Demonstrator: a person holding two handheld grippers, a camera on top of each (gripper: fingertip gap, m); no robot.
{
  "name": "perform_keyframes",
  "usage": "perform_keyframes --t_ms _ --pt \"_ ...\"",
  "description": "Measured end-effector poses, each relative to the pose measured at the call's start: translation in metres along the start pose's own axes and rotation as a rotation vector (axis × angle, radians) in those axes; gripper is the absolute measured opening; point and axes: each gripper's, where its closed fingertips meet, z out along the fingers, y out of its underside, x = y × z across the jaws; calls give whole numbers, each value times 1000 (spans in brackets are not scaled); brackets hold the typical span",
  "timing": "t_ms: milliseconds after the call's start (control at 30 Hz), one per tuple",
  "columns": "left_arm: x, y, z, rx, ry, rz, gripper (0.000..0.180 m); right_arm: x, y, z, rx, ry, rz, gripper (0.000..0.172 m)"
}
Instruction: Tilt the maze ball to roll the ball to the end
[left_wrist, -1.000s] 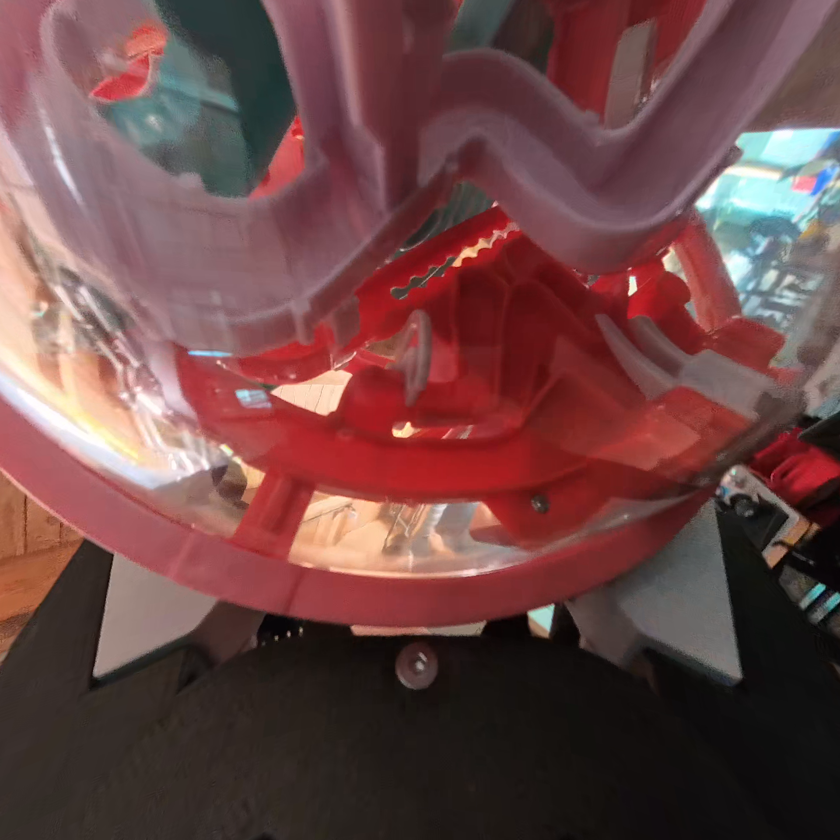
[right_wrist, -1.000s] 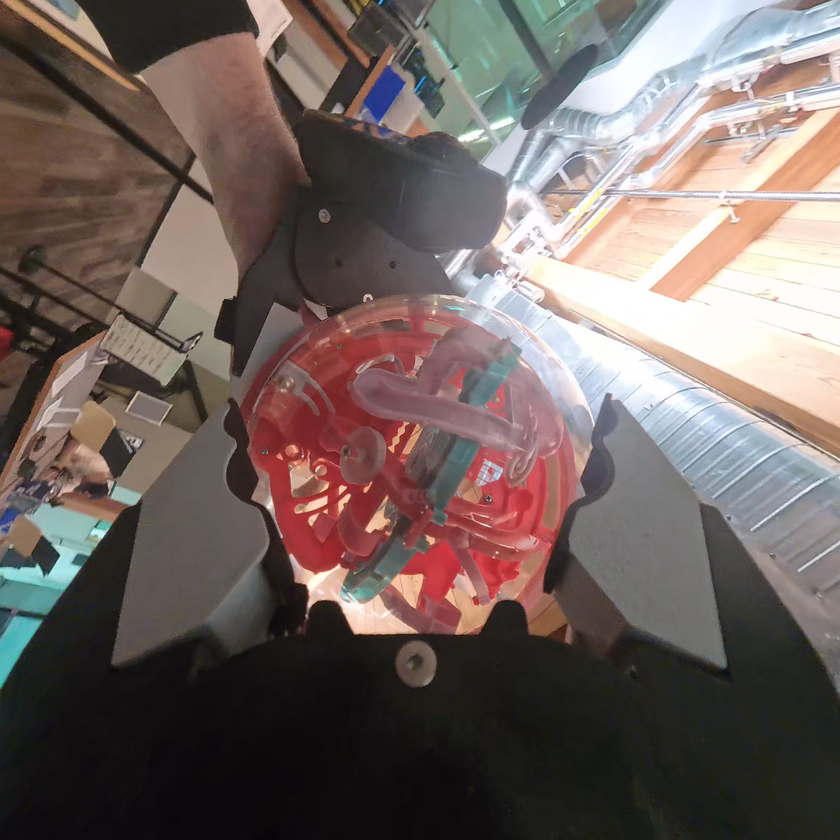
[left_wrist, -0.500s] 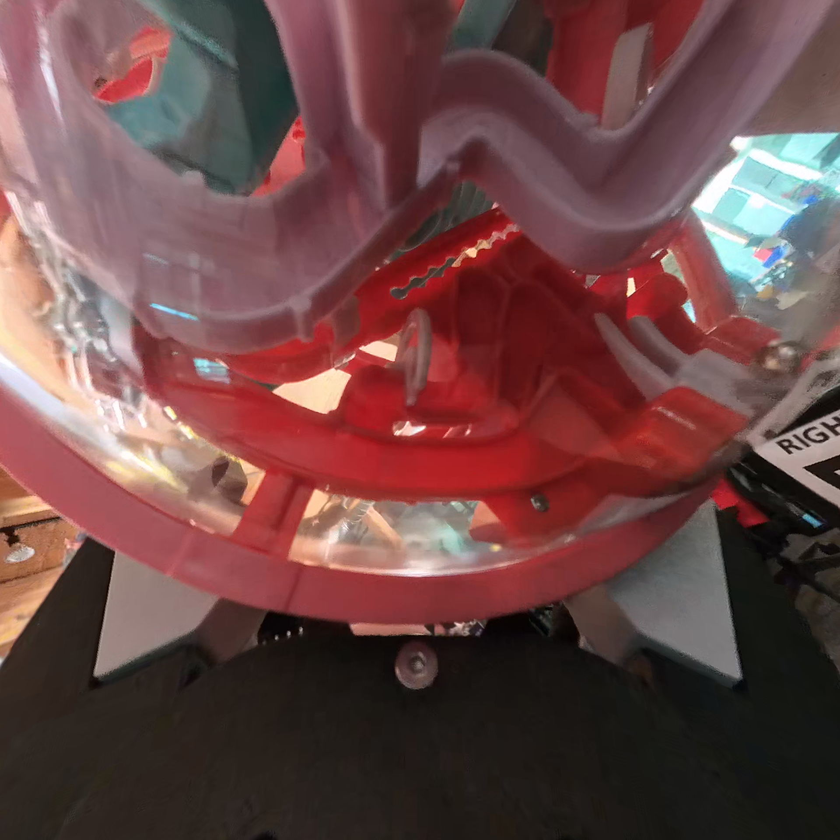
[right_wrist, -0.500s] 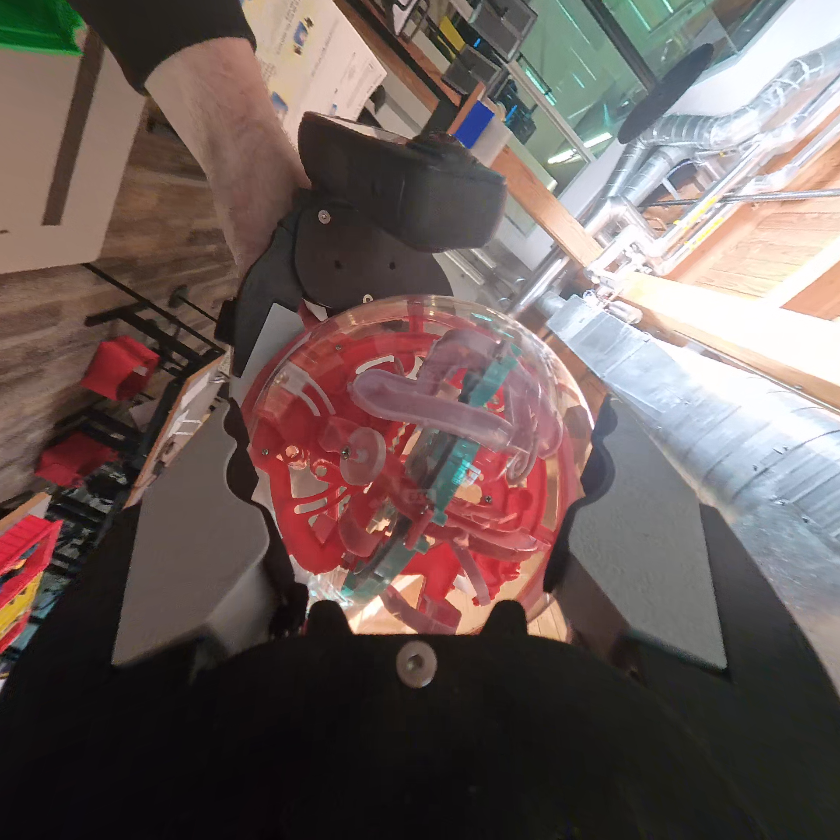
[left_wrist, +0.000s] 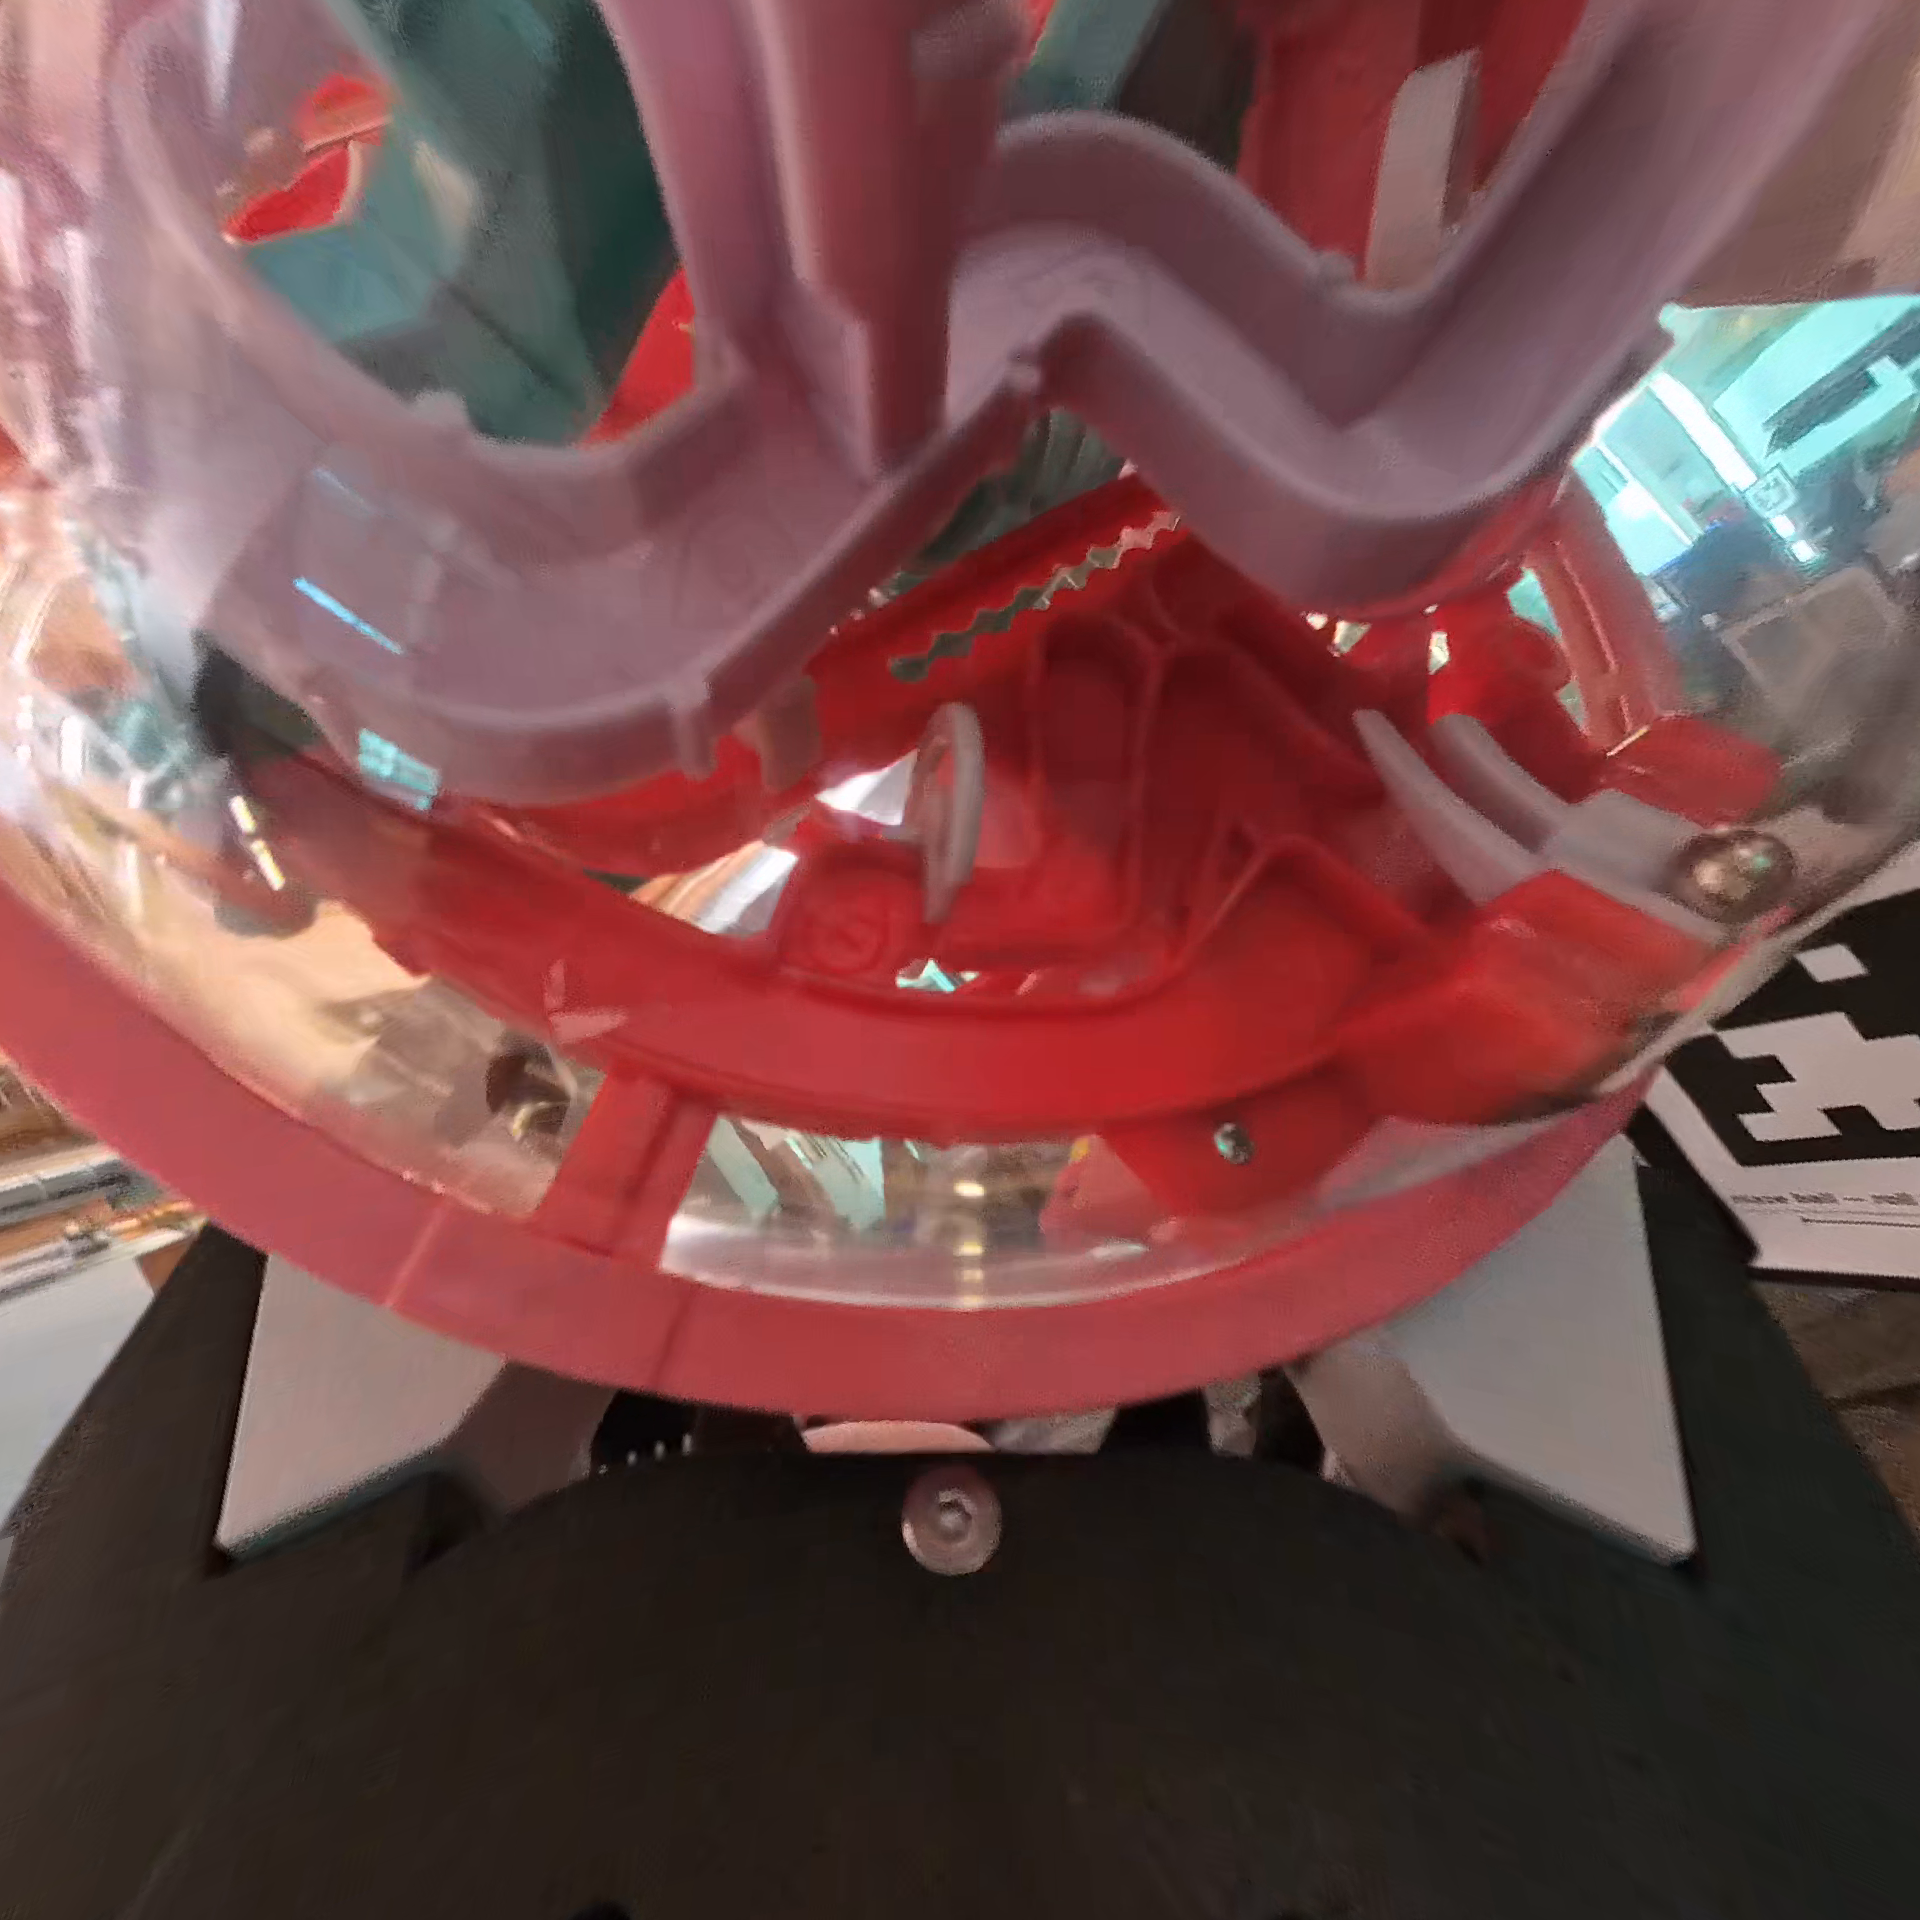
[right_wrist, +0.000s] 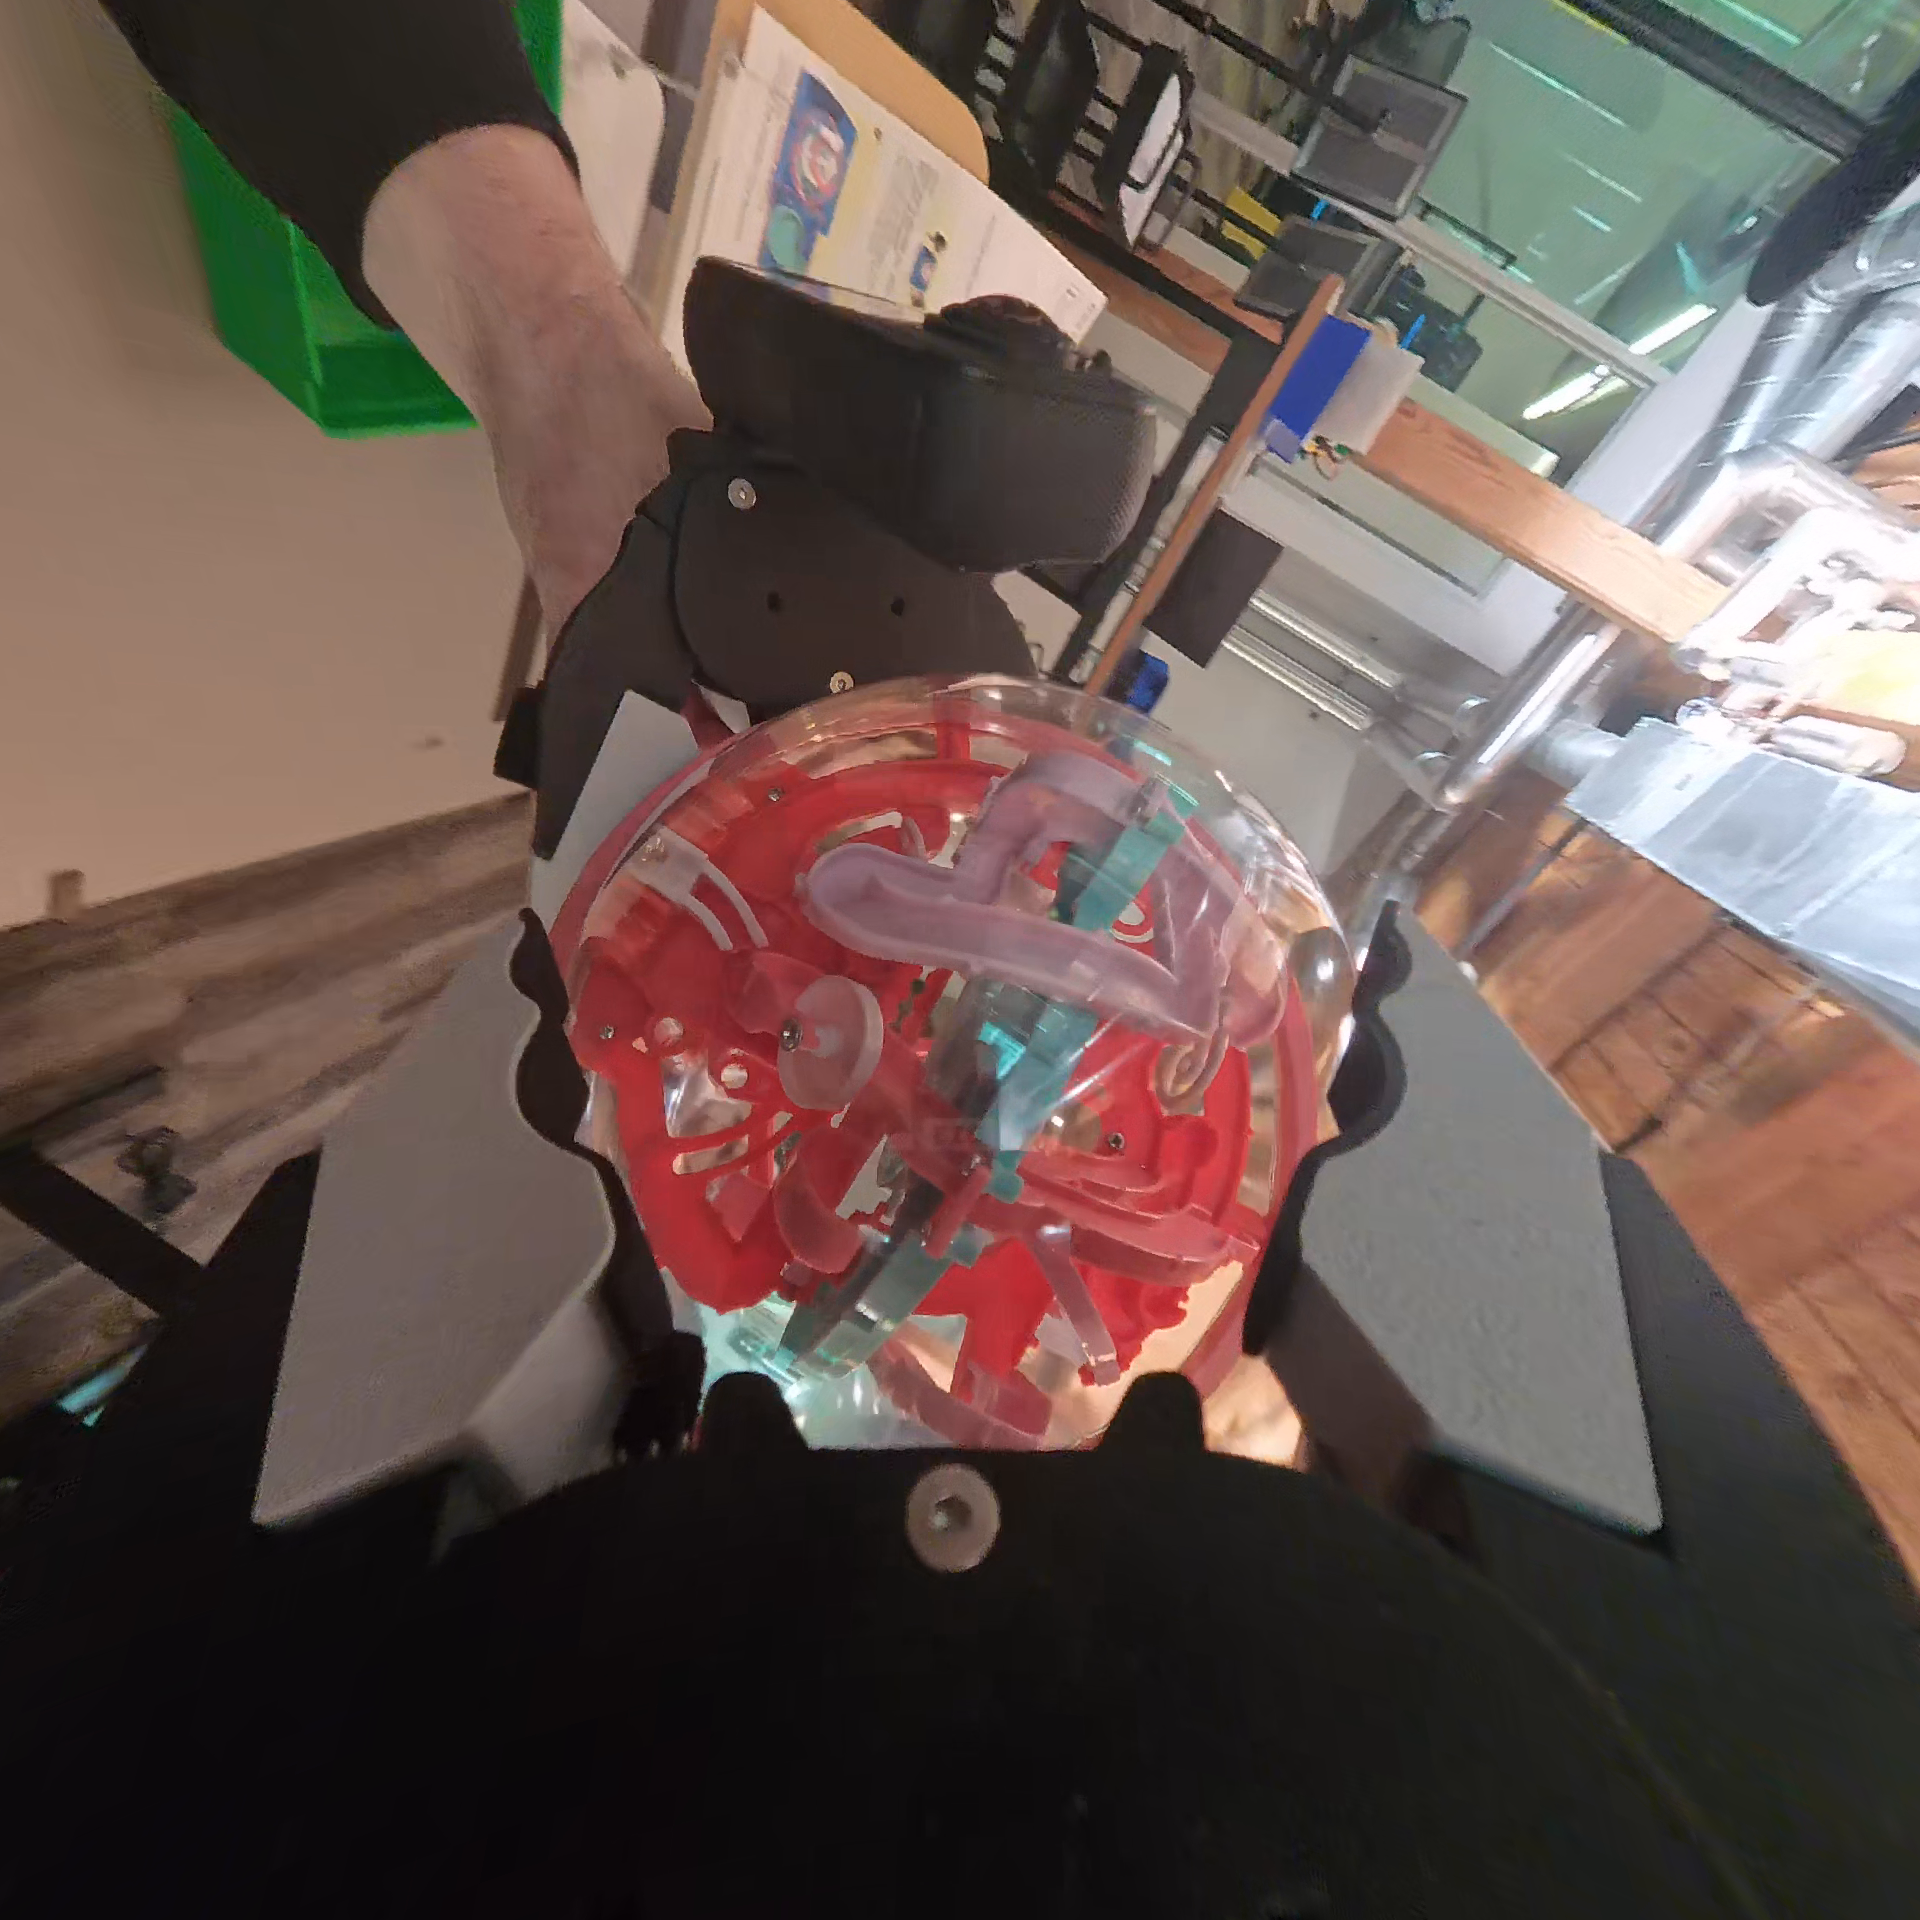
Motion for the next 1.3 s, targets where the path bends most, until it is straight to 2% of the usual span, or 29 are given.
perform_keyframes --t_ms 33,333,667,933,1300 --pt "2 7 -2 -15 2 -20 154 -3 0 5 18 -19 17 146" --pt "23 60 -17 -96 34 -218 153 -34 2 43 100 -198 138 147" --pt "45 123 -48 -221 33 -406 153 -72 -7 92 195 -361 233 148" --pt "75 191 -84 -358 16 -532 154 -125 -20 141 302 -452 310 150" --pt "127 256 -124 -490 25 -645 153 -195 -40 179 393 -529 396 152"
